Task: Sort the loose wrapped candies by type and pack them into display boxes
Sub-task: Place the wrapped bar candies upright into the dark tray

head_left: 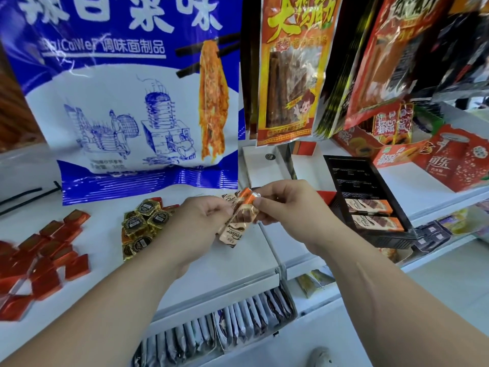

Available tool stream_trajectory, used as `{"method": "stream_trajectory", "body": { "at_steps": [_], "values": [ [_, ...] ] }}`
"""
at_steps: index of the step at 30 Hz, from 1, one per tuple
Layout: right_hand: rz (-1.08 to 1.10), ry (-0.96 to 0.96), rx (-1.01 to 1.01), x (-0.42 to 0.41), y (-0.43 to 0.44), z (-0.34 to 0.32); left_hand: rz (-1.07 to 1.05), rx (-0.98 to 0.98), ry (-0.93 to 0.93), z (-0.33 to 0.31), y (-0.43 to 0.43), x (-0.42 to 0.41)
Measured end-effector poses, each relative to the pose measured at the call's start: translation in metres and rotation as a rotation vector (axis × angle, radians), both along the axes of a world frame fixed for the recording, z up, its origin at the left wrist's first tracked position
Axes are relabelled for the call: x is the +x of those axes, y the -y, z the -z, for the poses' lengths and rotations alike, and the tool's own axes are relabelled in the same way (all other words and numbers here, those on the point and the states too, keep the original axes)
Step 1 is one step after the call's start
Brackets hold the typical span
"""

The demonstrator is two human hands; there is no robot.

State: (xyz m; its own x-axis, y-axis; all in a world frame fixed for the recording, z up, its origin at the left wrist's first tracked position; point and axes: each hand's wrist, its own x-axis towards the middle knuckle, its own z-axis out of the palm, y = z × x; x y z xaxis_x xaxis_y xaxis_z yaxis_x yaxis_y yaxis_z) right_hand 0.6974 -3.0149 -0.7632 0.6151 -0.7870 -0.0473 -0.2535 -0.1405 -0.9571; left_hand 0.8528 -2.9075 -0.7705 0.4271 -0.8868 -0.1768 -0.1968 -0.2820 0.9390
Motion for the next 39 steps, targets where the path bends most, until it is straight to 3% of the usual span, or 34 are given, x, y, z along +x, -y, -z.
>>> {"method": "stream_trajectory", "body": {
  "at_steps": [6,10,14,20,23,28,31,36,39],
  "values": [
    [0.095,0.086,0.023,0.016,-0.004,0.005,-0.041,-0.055,-0.078,0.001,0.004,0.003],
    [0.199,-0.168,-0.275,0.01,0.011,0.024,-0.128,-0.049,-0.025,0.004,0.002,0.015],
    [-0.043,-0.543,-0.56,0.008,0.012,0.049,-0.135,-0.058,-0.033,0.007,-0.001,0.022],
    [0.115,-0.496,-0.642,0.012,0.004,0.055,-0.12,-0.05,-0.065,0.007,0.0,0.018],
    [0.158,-0.585,-0.606,0.013,0.005,0.051,-0.124,-0.035,-0.055,0.009,0.0,0.017],
    [0.163,-0.671,-0.379,-0.013,0.019,0.029,-0.113,-0.025,-0.044,0.008,0.003,0.016],
    [0.159,-0.556,-0.273,-0.033,0.022,0.017,-0.114,-0.014,-0.021,0.008,0.005,0.015],
    [0.15,-0.184,-0.082,-0.055,0.015,-0.023,-0.113,-0.006,0.017,0.007,0.011,0.009],
    [0.036,-0.148,-0.008,-0.061,0.01,-0.033,-0.084,0.02,-0.015,0.005,0.014,0.002]
  ]
}}
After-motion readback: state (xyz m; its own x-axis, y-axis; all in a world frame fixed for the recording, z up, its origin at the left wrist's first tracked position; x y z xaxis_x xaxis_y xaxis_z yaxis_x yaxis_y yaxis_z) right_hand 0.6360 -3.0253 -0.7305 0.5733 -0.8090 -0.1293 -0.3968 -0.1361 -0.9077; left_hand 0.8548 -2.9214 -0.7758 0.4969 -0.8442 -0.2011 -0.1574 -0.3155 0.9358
